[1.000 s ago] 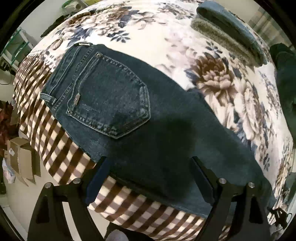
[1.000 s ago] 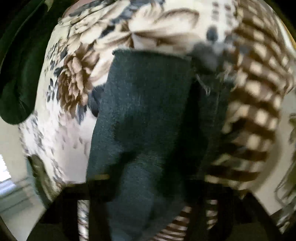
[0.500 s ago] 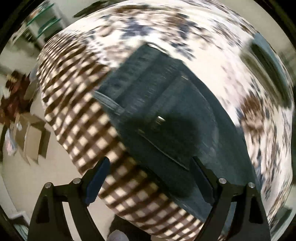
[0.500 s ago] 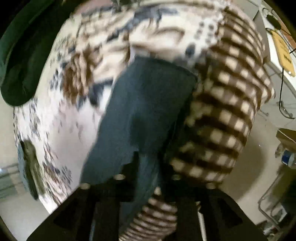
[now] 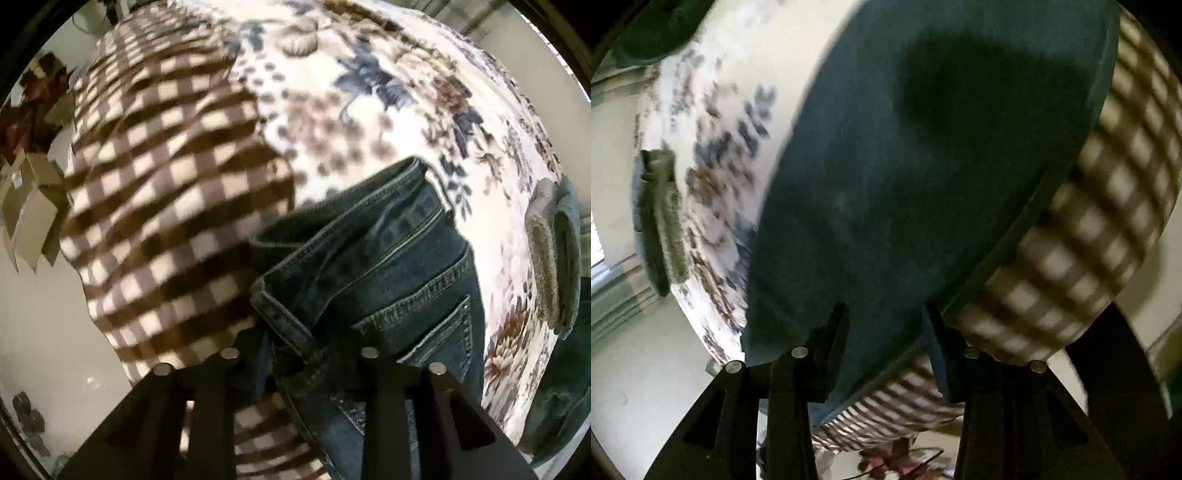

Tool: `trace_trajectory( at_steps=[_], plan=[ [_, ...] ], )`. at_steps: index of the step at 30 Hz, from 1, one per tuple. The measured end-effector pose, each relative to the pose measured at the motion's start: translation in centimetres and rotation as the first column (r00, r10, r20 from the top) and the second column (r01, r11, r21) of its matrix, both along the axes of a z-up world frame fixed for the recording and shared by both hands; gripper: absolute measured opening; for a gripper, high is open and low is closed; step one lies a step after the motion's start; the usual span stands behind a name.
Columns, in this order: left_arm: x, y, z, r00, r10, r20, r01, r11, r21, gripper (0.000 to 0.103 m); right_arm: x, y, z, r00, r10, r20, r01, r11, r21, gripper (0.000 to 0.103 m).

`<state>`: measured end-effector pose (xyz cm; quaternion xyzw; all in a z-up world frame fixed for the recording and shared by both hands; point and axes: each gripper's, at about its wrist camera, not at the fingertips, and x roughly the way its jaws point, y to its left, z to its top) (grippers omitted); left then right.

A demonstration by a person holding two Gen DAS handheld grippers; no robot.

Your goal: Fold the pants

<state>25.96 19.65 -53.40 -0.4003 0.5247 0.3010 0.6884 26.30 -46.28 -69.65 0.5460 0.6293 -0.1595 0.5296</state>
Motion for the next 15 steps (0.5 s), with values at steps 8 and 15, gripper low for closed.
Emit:
trace_trajectory(
  at_steps=[8, 15],
  plan=[
    [-1.2, 0.4, 1.9, 0.996, -0.087, 0.031, 0.087, 0.996, 0.016, 0.015, 0.1, 1.6, -0.6, 0.998, -0.068, 0.005, 0.068, 0.993, -0.093, 0.002],
    [-1.7, 1.3, 1.3, 0.989, -0.144, -0.017, 0.145, 0.989, 0.011, 0.016, -0.1, 2.5, 2.1, 0.998, 0.065, -0.004, -0.065, 0.984, -0.165, 0.002]
  ],
)
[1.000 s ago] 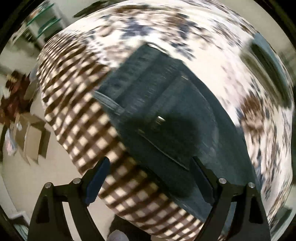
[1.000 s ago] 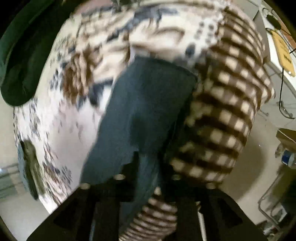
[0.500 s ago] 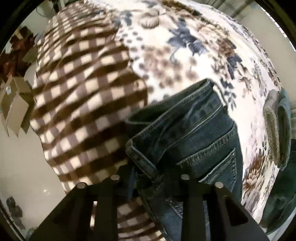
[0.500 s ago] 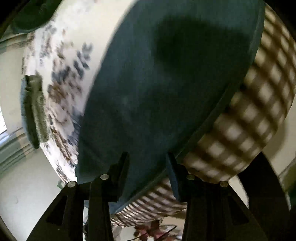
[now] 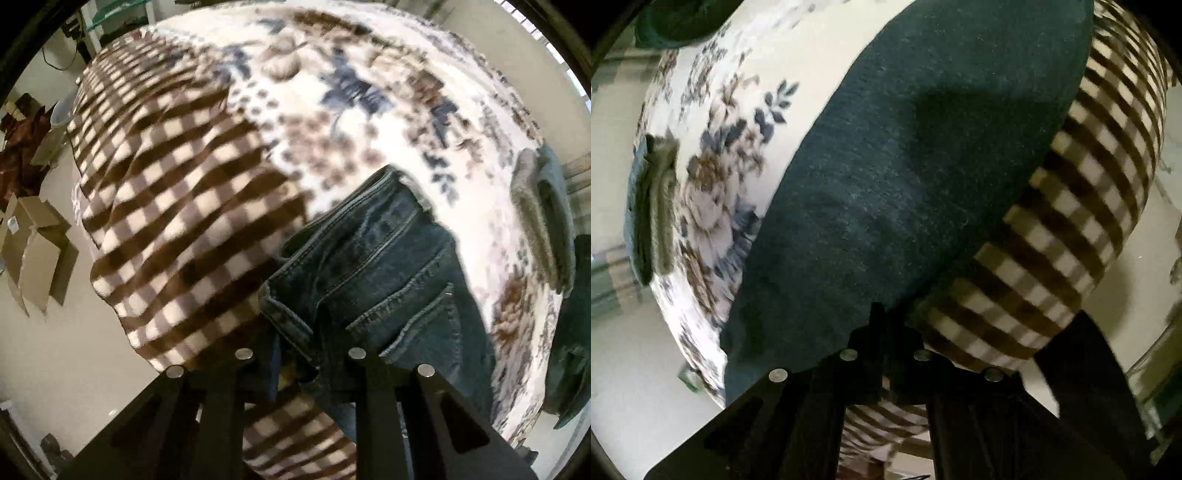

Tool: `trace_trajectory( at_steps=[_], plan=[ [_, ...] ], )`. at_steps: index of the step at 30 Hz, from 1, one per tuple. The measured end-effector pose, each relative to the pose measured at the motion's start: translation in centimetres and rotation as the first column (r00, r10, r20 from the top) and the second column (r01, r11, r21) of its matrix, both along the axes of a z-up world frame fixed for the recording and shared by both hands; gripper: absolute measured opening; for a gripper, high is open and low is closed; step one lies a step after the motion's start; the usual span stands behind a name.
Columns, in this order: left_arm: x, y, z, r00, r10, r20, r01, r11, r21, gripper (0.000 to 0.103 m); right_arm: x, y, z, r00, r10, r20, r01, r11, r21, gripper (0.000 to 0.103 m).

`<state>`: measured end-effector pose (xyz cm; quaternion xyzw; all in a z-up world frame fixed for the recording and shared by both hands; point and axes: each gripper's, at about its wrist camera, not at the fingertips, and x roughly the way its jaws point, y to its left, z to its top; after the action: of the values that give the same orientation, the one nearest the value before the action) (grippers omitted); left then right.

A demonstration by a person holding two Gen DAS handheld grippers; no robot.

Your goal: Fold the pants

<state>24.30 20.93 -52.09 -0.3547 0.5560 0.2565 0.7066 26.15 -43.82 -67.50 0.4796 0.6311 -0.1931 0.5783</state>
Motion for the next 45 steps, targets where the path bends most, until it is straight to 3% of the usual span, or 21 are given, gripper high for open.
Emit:
trace_trajectory(
  at_steps=[2, 5, 6, 7, 10, 11, 13, 14, 16, 17, 23, 24, 25, 27, 33, 36, 38, 39, 41, 42, 45],
  plan=[
    [0.2, 0.4, -1.5, 0.999, 0.004, -0.042, -0.005, 1.000, -0.030, 0.019, 0.2, 0.3, -1.4, 0.997, 0.051, -0.063, -0.050, 0.999, 0.005, 0.003],
    [0.1, 1.2, -1.1, 0.999, 0.034, -0.032, -0.037, 0.994, -0.100, 0.019, 1.5, 0.4, -1.3, 0.982, 0.131, -0.139, -0.131, 0.991, 0.012, 0.016],
    [-0.3, 1.3, -0.1, 0.999, 0.046, -0.001, -0.046, 0.993, -0.112, 0.019, 2.2, 0.7, -0.3, 0.975, 0.165, -0.148, -0.166, 0.986, 0.007, 0.026],
    [-0.7, 1.0, 0.9, 0.998, 0.048, 0.026, -0.045, 0.993, -0.111, 0.019, 2.9, 1.1, 0.5, 0.970, 0.189, -0.153, -0.191, 0.982, -0.003, 0.036],
    [-1.5, -0.6, 3.6, 1.000, 0.016, 0.016, -0.015, 0.999, -0.033, 0.029, 7.1, 3.5, 3.9, 0.951, 0.278, -0.137, -0.292, 0.951, -0.099, 0.042],
    [-1.5, -1.4, 4.7, 1.000, -0.008, 0.024, 0.008, 1.000, 0.014, 0.037, 8.5, 4.6, 4.6, 0.950, 0.296, -0.101, -0.306, 0.946, -0.110, 0.043],
    [-1.0, -2.8, 5.9, 0.997, -0.061, 0.037, 0.058, 0.995, 0.078, 0.078, 12.9, 8.4, 5.2, 0.927, 0.374, -0.007, -0.373, 0.922, -0.104, 0.055],
    [-0.1, -3.7, 6.1, 0.994, -0.107, 0.037, 0.103, 0.988, 0.112, 0.094, 14.8, 10.4, 5.0, 0.909, 0.413, 0.051, -0.410, 0.910, -0.059, 0.057],
    [2.1, -5.2, 5.5, 0.982, -0.187, 0.018, 0.182, 0.971, 0.157, 0.094, 18.6, 14.7, 3.8, 0.870, 0.471, 0.144, -0.482, 0.875, 0.050, 0.058],
    [3.2, -5.8, 4.9, 0.977, -0.213, 0.004, 0.210, 0.963, 0.172, 0.094, 20.8, 17.6, 2.7, 0.833, 0.525, 0.176, -0.547, 0.831, 0.105, 0.058],
    [7.6, -6.6, -0.2, 0.944, -0.315, -0.094, 0.328, 0.921, 0.208, 0.094, 26.7, 27.5, -2.3, 0.604, 0.791, 0.091, -0.796, 0.596, 0.102, 0.058],
    [7.5, -6.4, -1.3, 0.939, -0.323, -0.116, 0.341, 0.919, 0.199, 0.094, 26.9, 28.4, -3.1, 0.575, 0.815, 0.073, -0.816, 0.565, 0.121, 0.052],
    [7.1, -6.0, -2.4, 0.938, -0.319, -0.132, 0.339, 0.923, 0.180, 0.095, 26.7, 28.9, -3.6, 0.551, 0.832, 0.057, -0.832, 0.543, 0.114, 0.015],
    [6.5, -5.6, -2.9, 0.939, -0.322, -0.120, 0.339, 0.925, 0.171, 0.102, 26.5, 28.8, -3.8, 0.540, 0.840, 0.051, -0.840, 0.535, 0.090, 0.010],
    [5.6, -4.5, -3.4, 0.944, -0.313, -0.102, 0.326, 0.933, 0.150, 0.102, 28.9, 28.0, -0.6, 0.572, 0.818, 0.054, -0.819, 0.574, -0.011, 0.008],
    [5.9, -4.6, -3.0, 0.938, -0.327, -0.116, 0.342, 0.928, 0.149, 0.102, 30.0, 29.0, -1.3, 0.535, 0.844, 0.038, -0.844, 0.536, -0.009, 0.009],
    [6.0, -4.9, -2.6, 0.934, -0.333, -0.131, 0.352, 0.923, 0.157, 0.102, 30.1, 29.5, -0.5, 0.535, 0.845, -0.009, -0.840, 0.531, -0.113, 0.014],
    [6.2, -4.9, -2.4, 0.930, -0.335, -0.152, 0.358, 0.919, 0.164, 0.102, 30.0, 28.9, 0.5, 0.528, 0.846, -0.071, -0.836, 0.504, -0.215, 0.020],
    [6.1, -4.9, -2.4, 0.925, -0.334, -0.183, 0.364, 0.916, 0.166, 0.102, 29.2, 27.2, 2.2, 0.551, 0.829, -0.092, -0.803, 0.497, -0.330, 0.022],
    [5.9, -4.9, -2.4, 0.928, -0.327, -0.180, 0.357, 0.919, 0.169, 0.102, 28.8, 26.7, 2.4, 0.562, 0.825, -0.058, -0.796, 0.520, -0.311, 0.025],
    [5.6, -5.7, -2.2, 0.928, -0.316, -0.196, 0.350, 0.922, 0.168, 0.102, 26.8, 25.1, 0.0, 0.584, 0.803, 0.117, -0.806, 0.591, -0.027, 0.037]
  ],
)
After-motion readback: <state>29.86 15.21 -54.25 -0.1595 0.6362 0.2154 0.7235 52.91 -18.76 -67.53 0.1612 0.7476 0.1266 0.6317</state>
